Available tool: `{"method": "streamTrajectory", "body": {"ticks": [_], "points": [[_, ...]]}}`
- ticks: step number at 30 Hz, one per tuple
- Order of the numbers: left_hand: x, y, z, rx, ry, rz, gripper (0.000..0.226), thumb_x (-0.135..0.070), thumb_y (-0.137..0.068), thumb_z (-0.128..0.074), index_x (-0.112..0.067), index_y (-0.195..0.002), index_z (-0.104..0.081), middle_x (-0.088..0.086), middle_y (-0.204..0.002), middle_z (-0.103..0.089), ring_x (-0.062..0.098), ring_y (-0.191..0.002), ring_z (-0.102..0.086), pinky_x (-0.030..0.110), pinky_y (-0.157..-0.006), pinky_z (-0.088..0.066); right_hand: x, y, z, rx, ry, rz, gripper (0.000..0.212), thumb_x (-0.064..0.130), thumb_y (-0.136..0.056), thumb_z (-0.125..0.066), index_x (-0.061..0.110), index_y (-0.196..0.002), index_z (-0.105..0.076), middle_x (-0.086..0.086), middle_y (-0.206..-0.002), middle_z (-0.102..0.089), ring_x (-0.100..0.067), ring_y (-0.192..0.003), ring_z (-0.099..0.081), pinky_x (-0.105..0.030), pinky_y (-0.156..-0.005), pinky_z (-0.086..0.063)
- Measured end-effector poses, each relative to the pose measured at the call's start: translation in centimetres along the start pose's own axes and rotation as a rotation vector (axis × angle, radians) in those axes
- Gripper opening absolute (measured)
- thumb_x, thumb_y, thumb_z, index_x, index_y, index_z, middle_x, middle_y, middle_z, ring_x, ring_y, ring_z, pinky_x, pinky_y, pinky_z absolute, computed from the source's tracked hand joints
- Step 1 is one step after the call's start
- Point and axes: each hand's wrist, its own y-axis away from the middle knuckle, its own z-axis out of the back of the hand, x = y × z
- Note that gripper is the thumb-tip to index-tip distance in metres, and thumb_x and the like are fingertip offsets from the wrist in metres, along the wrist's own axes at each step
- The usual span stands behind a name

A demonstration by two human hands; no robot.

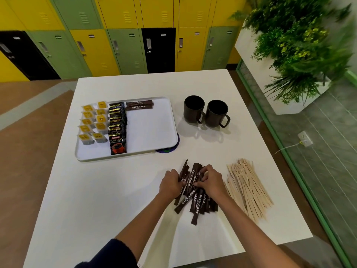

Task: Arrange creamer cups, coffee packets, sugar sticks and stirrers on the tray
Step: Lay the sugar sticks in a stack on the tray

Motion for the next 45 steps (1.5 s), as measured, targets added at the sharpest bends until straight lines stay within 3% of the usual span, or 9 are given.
{"method": "streamTrajectory", "body": {"ticks": [11,16,21,25,28,30,38,41,45], "points": [[1.2,-0.4,2.0,0.023,0.035,-0.049,0.025,-0.019,-0.093,-0.054,0.004,-0.101,-0.055,0.021,-0.111,-0.058,0.032,-0.105,-0.055,0.031,-0.080,-0.042,0.9,-1.4,0.8,-0.016,-0.235,-0.009,0.032,0.006,-0.065,-0.084,0.013,-0.083,-0.058,0.001,-0.066,-0.061,-0.009,-0.063,-0.059,-0.016,-0.057,-0.040],[2.0,-0.7,3.2,0.016,0.329,-0.034,0.013,-0.017,-0.092,-0.056,-0.009,-0.088,-0.047,0.010,-0.091,-0.062,0.021,-0.083,-0.059,0.030,-0.073,-0.046,3.1,-2.6,1.1,-0.014,-0.322,0.038,0.035,0.011,-0.066,-0.084,0.006,-0.092,-0.061,-0.001,-0.071,-0.063,-0.011,-0.065,-0.059,-0.019,-0.060,-0.043],[1.8,-0.1,5.1,0.210,0.775,-0.048,0.010,-0.009,-0.091,-0.058,-0.008,-0.089,-0.047,0.011,-0.084,-0.069,0.009,-0.066,-0.066,0.022,-0.062,-0.052,6.5,-4.5,0.7,-0.025,-0.356,0.099,0.035,0.011,-0.066,-0.085,0.008,-0.093,-0.062,-0.004,-0.075,-0.064,-0.015,-0.067,-0.063,-0.029,-0.069,-0.056],[2.2,0.0,6.1,0.334,0.914,-0.072,0.025,-0.012,-0.089,-0.061,0.001,-0.110,-0.052,0.017,-0.095,-0.066,0.025,-0.083,-0.066,0.039,-0.077,-0.058,8.9,-5.9,0.3,-0.030,-0.360,0.169,0.037,0.006,-0.066,-0.083,0.003,-0.095,-0.061,-0.004,-0.073,-0.062,-0.013,-0.065,-0.062,-0.014,-0.060,-0.053],[2.5,-0.2,6.5,0.386,0.973,-0.099,0.025,-0.012,-0.090,-0.059,-0.007,-0.115,-0.056,0.009,-0.093,-0.068,0.021,-0.085,-0.068,0.039,-0.078,-0.058,10.0,-6.4,-0.4,-0.040,-0.334,0.215,0.036,0.007,-0.065,-0.084,0.005,-0.092,-0.061,-0.001,-0.072,-0.061,-0.012,-0.066,-0.060,-0.012,-0.059,-0.051],[2.5,-0.3,6.8,0.384,0.985,-0.112,0.021,-0.011,-0.091,-0.058,-0.009,-0.112,-0.058,0.005,-0.090,-0.067,0.015,-0.082,-0.068,0.034,-0.075,-0.058,10.5,-6.7,-1.1,-0.045,-0.311,0.231,0.034,0.008,-0.065,-0.084,0.007,-0.090,-0.061,0.001,-0.071,-0.060,-0.013,-0.067,-0.060,-0.015,-0.062,-0.051],[3.1,-1.6,8.0,0.307,1.021,-0.103,0.024,-0.010,-0.089,-0.060,0.001,-0.111,-0.060,0.008,-0.089,-0.065,0.019,-0.082,-0.065,0.043,-0.081,-0.058,11.3,-7.1,-3.0,-0.079,-0.402,0.154,0.033,0.025,-0.073,-0.080,0.007,-0.095,-0.064,-0.004,-0.082,-0.066,-0.014,-0.073,-0.064,-0.023,-0.070,-0.055],[3.4,-2.3,8.6,0.234,1.012,-0.092,0.029,-0.011,-0.089,-0.061,0.001,-0.115,-0.059,0.010,-0.088,-0.065,0.022,-0.080,-0.066,0.049,-0.083,-0.056,10.4,-7.6,-3.5,0.085,-0.393,0.065,0.035,0.034,-0.075,-0.078,0.008,-0.098,-0.071,-0.006,-0.093,-0.072,-0.018,-0.089,-0.068,-0.030,-0.080,-0.056],[3.7,-3.2,9.4,0.177,0.948,-0.115,0.027,-0.012,-0.090,-0.061,-0.005,-0.115,-0.062,0.012,-0.091,-0.066,0.023,-0.085,-0.065,0.048,-0.083,-0.055,10.6,-8.0,-4.1,0.226,-0.368,0.030,0.033,0.030,-0.074,-0.079,0.007,-0.097,-0.074,-0.006,-0.096,-0.074,-0.013,-0.090,-0.067,-0.022,-0.075,-0.048]]}}
